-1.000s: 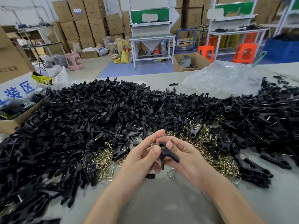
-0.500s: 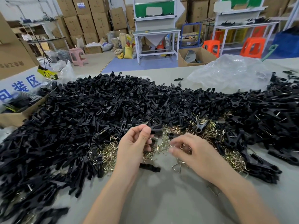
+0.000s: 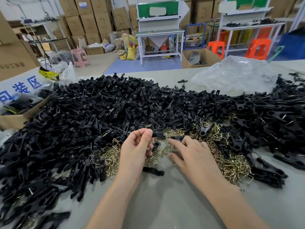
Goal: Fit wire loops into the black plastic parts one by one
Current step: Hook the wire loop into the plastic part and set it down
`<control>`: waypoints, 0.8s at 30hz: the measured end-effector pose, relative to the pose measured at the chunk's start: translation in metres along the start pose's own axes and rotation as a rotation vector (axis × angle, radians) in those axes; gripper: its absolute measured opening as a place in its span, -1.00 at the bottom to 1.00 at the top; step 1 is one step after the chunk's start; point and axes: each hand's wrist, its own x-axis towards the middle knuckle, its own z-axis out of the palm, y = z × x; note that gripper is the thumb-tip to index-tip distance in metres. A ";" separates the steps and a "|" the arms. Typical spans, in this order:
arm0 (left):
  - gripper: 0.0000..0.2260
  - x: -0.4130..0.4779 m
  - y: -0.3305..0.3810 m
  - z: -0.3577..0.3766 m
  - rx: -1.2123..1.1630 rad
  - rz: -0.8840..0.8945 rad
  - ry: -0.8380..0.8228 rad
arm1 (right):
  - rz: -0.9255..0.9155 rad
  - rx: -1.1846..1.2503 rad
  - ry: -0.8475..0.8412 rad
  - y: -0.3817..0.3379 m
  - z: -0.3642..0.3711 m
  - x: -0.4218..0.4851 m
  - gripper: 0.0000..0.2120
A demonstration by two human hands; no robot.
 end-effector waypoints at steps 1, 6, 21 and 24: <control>-0.64 0.000 0.000 0.000 0.000 -0.001 0.001 | 0.010 -0.018 0.022 -0.004 0.001 0.002 -0.61; -0.66 0.000 0.000 0.000 0.000 -0.006 0.000 | 0.036 -0.019 -0.006 -0.010 0.006 0.010 -0.69; -0.76 -0.015 0.006 0.006 0.344 0.216 -0.188 | 0.346 1.248 0.038 0.013 -0.028 0.007 -0.85; -0.74 -0.016 0.007 0.006 0.375 0.217 -0.197 | 0.343 1.252 -0.006 0.014 -0.027 0.007 -0.79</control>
